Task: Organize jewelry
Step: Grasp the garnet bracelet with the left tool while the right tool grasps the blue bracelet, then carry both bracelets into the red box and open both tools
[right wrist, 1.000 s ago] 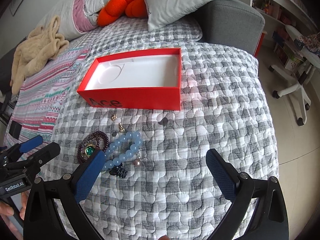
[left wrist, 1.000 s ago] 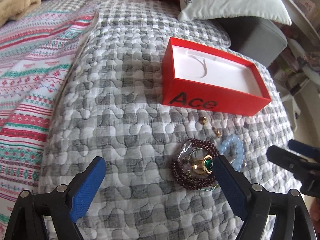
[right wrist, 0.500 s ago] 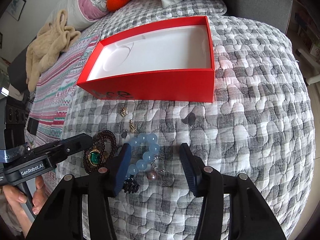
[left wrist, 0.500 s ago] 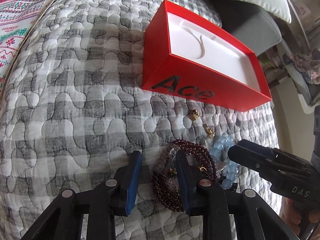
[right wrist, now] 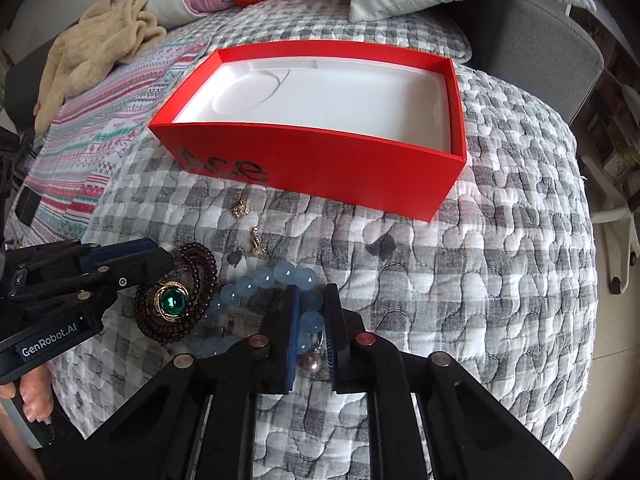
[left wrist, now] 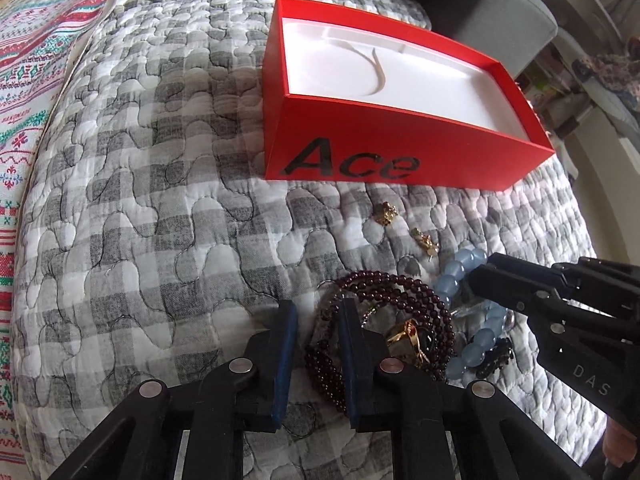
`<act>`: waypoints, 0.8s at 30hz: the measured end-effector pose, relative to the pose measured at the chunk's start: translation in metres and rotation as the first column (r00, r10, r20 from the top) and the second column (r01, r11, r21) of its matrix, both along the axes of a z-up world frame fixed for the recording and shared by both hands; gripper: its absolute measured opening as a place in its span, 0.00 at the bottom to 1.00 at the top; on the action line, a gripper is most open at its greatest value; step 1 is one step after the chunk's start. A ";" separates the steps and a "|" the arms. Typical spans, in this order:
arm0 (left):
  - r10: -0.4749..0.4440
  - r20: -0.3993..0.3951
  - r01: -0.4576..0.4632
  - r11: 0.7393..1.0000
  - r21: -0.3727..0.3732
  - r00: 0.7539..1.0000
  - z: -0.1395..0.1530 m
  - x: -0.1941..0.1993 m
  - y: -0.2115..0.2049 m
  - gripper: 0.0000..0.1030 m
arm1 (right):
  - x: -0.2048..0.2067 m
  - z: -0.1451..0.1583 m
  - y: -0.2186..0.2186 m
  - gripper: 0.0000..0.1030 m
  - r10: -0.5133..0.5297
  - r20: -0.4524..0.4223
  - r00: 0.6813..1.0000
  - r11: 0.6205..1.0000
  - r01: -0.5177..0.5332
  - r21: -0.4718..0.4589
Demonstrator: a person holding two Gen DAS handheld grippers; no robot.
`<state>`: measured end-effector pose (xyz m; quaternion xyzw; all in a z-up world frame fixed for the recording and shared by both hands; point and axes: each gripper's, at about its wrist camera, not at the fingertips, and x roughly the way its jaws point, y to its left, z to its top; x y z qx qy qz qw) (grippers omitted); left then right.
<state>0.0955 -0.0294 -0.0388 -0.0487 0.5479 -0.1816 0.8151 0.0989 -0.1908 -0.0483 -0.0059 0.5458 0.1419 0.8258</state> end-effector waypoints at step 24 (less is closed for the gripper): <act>0.140 0.087 -0.135 0.989 -0.060 0.986 0.010 -0.036 0.019 0.04 | -0.024 0.062 -0.026 0.12 -0.078 0.087 0.993 0.977 0.059 0.203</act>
